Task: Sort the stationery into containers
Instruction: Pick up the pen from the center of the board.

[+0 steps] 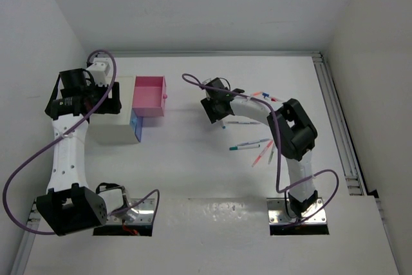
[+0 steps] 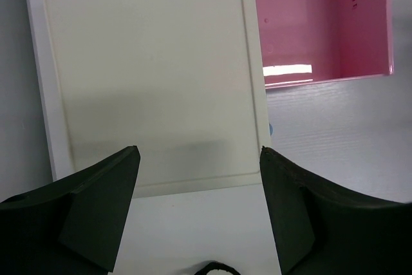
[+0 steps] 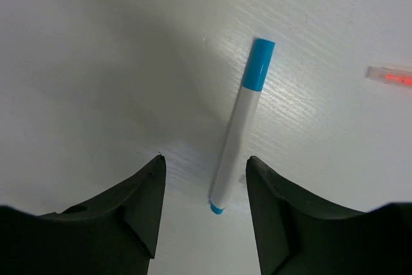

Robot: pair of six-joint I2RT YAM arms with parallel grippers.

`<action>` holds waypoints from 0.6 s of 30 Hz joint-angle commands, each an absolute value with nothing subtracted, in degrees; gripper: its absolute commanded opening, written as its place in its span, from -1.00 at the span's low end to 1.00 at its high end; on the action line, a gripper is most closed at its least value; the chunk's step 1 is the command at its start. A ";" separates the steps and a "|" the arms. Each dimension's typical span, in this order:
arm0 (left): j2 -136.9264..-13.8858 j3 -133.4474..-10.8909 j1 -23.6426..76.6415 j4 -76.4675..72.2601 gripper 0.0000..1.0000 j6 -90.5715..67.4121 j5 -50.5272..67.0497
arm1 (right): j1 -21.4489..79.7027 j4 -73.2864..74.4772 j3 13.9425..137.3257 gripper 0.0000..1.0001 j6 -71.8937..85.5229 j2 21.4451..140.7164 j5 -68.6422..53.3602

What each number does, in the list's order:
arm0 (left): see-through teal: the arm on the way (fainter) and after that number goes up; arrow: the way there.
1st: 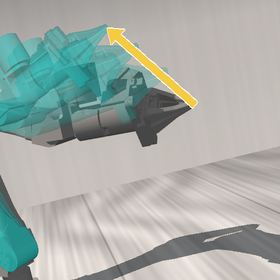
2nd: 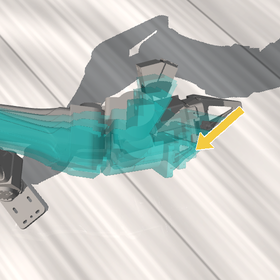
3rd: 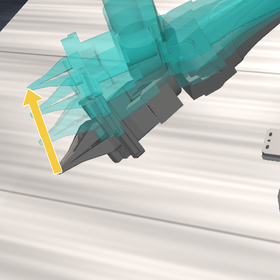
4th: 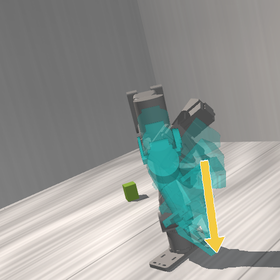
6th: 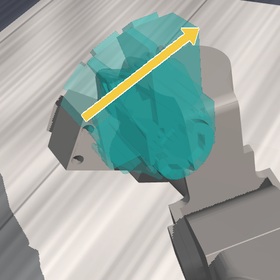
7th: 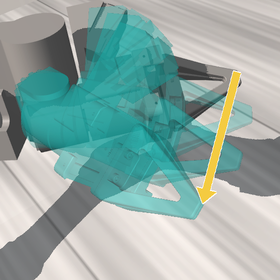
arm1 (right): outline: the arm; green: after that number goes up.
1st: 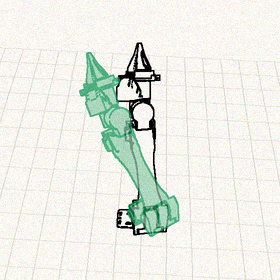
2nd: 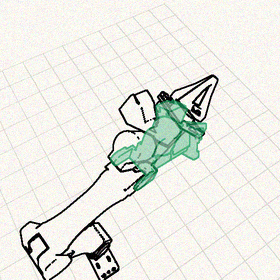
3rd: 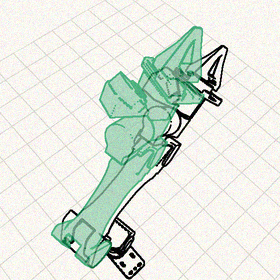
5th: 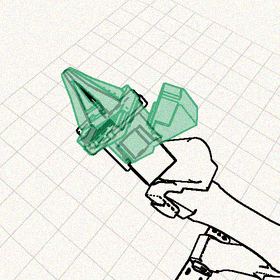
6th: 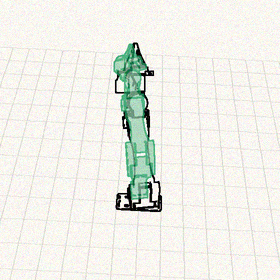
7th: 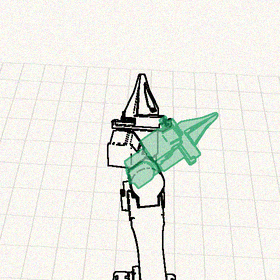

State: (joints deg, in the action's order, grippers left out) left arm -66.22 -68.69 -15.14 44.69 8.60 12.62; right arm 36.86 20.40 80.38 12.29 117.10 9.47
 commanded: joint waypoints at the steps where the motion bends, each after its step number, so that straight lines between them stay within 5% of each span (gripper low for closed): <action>1: -65.04 -68.03 -15.47 44.03 0.63 7.65 13.09 | 36.13 20.13 82.09 0.00 13.62 118.56 10.56; 14: -66.53 -67.41 -15.73 43.68 0.62 8.17 11.87 | 32.70 19.69 84.55 -0.34 13.45 123.75 4.40; 18: -67.58 -67.06 -15.73 43.16 0.61 8.17 11.87 | 32.34 19.86 84.81 -0.59 12.40 124.72 2.99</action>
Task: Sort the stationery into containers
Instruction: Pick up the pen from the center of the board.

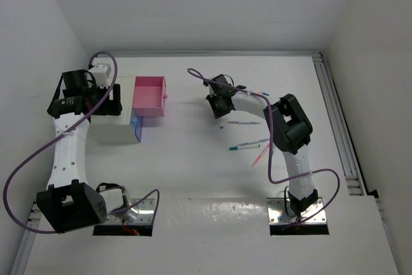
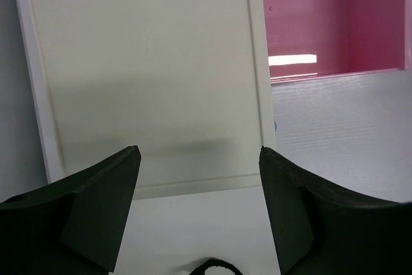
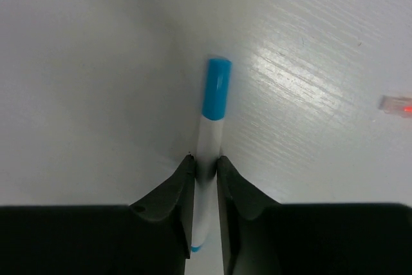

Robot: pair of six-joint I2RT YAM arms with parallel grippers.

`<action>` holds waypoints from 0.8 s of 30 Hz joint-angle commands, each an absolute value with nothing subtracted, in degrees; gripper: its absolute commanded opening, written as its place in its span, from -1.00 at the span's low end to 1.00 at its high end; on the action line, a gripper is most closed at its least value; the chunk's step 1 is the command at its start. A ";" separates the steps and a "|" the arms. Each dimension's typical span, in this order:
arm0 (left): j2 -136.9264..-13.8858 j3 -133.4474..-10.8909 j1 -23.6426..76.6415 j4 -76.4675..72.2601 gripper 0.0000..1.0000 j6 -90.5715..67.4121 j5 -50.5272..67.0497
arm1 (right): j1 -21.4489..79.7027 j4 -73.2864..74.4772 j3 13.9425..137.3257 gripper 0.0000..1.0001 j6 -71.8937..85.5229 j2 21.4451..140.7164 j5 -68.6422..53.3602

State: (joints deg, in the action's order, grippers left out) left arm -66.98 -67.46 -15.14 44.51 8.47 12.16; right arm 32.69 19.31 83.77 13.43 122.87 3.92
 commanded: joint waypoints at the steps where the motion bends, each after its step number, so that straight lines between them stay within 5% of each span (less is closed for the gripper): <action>1: -67.85 -66.97 -15.73 43.15 0.61 8.17 11.87 | 32.26 19.95 84.81 -0.64 11.87 124.72 2.64; 7: -68.82 -66.53 -15.64 42.37 0.61 8.26 12.04 | 32.78 18.20 83.32 -0.99 10.28 120.60 -1.30; 24: -72.95 -64.07 -16.08 38.94 0.61 7.12 14.86 | 35.15 -2.08 100.45 -1.00 40.94 110.90 -17.67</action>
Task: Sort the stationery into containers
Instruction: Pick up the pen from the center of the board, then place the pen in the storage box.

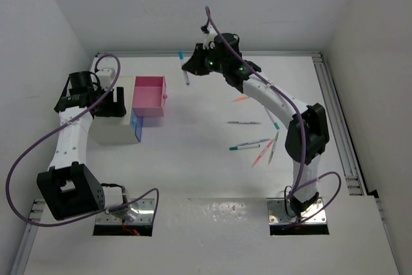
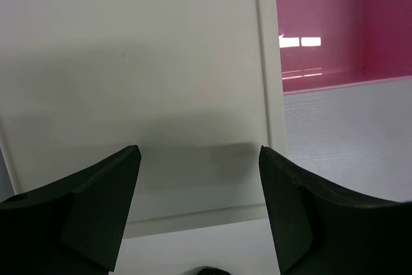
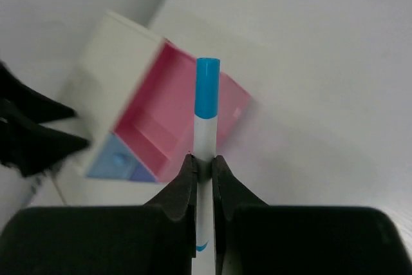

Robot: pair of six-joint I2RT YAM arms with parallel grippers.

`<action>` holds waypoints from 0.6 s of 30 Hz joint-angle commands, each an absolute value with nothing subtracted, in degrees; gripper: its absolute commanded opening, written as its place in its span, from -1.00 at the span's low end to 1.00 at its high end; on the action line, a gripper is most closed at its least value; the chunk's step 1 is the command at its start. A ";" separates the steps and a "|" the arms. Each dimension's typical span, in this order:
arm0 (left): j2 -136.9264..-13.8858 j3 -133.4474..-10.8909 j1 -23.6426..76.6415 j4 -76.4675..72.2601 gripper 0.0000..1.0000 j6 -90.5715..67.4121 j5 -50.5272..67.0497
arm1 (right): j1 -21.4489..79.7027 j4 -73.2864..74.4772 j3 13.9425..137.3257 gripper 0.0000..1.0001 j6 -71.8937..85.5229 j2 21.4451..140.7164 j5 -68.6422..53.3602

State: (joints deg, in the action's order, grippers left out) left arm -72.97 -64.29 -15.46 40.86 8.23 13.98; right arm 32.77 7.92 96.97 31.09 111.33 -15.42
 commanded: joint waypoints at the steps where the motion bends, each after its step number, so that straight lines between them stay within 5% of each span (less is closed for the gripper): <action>1: -73.04 -64.07 -16.08 38.94 0.61 7.12 14.85 | 35.85 -3.33 102.63 -1.00 42.35 111.96 -17.23; 8: -72.86 -64.07 -16.43 38.93 0.61 6.77 14.68 | 41.22 -8.34 111.97 -1.00 50.53 123.73 -12.57; 18: -72.68 -63.72 -17.93 39.02 0.61 8.09 14.94 | 44.65 -13.62 110.22 -1.00 43.87 128.84 -9.58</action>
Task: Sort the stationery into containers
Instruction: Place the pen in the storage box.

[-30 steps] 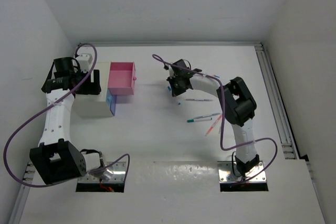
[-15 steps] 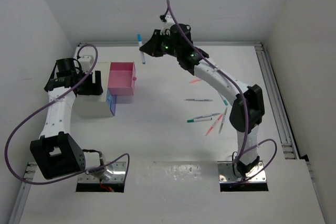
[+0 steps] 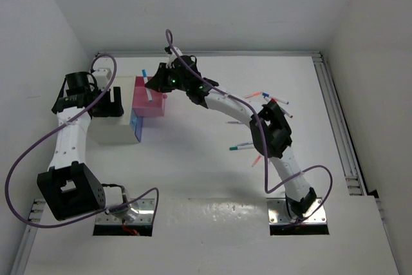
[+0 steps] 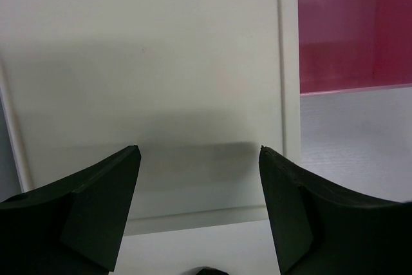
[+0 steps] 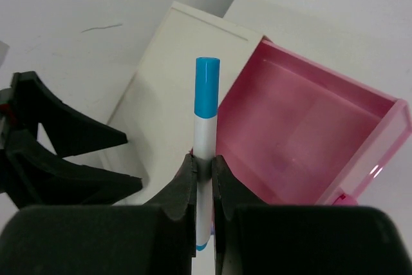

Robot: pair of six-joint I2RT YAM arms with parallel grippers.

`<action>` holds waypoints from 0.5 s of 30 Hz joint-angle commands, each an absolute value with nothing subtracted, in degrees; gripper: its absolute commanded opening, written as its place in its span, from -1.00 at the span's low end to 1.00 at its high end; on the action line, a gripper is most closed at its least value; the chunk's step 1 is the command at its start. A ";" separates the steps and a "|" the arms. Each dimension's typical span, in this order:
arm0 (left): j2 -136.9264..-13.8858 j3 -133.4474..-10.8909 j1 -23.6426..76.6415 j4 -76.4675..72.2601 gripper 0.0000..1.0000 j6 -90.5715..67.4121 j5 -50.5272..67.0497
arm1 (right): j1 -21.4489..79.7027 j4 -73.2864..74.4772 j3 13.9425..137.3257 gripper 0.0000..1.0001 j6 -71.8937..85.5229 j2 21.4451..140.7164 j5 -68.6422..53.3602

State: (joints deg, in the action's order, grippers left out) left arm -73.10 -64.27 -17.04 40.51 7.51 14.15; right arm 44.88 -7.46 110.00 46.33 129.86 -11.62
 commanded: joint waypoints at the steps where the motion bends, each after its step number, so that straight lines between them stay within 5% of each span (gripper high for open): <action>1: -72.77 -63.63 -17.93 39.02 0.61 8.17 15.03 | 44.82 -13.97 109.95 -1.00 43.16 129.20 -9.58; 12: -72.60 -63.19 -19.33 39.55 0.61 9.23 15.29 | 44.91 -11.35 111.71 -1.00 39.81 133.59 -6.77; 15: -72.69 -63.46 -19.42 39.64 0.61 9.05 15.56 | 44.83 -10.02 111.89 -0.79 40.25 133.42 -6.68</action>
State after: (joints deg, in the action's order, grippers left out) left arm -73.08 -63.83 -18.52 39.86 8.60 14.87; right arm 44.80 -8.99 109.62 41.28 134.13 -8.03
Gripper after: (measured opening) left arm 0.806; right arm 0.088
